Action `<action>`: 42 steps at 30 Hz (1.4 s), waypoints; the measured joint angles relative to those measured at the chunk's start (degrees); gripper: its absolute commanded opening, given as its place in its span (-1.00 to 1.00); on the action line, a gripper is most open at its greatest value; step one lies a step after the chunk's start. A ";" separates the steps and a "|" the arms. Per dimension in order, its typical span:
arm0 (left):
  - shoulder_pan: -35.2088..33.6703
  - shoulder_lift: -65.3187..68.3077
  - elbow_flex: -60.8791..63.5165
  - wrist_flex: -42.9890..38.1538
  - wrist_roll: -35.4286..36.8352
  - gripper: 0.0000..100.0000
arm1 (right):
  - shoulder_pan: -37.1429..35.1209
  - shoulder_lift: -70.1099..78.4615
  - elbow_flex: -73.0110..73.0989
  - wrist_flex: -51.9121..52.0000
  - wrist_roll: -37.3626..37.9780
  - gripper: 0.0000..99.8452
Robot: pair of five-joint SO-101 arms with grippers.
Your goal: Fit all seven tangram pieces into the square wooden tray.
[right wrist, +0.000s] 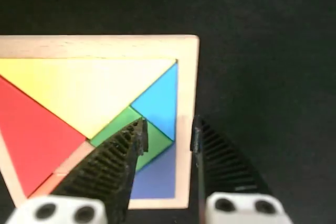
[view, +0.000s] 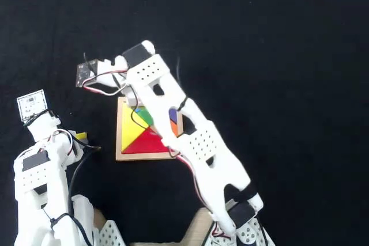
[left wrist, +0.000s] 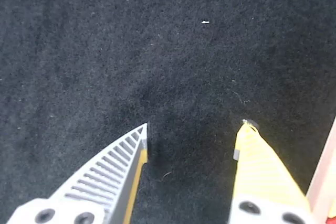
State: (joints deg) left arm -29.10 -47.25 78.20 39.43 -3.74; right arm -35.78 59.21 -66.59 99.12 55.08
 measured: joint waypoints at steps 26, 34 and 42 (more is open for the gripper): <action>-0.44 -0.88 -5.27 -0.53 10.99 -0.45 | 25.05 -34.90 3.78 0.00 -42.02 -0.98; 5.80 -11.34 -15.74 -0.53 9.14 -0.46 | 31.74 -53.01 25.32 0.00 -45.98 -0.97; 14.33 -30.51 -18.37 0.62 0.79 -0.46 | 31.91 -72.18 36.04 0.00 -46.15 -0.97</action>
State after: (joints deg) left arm -14.77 -77.76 59.82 40.04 -2.95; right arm -3.87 -12.97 -30.55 99.12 8.92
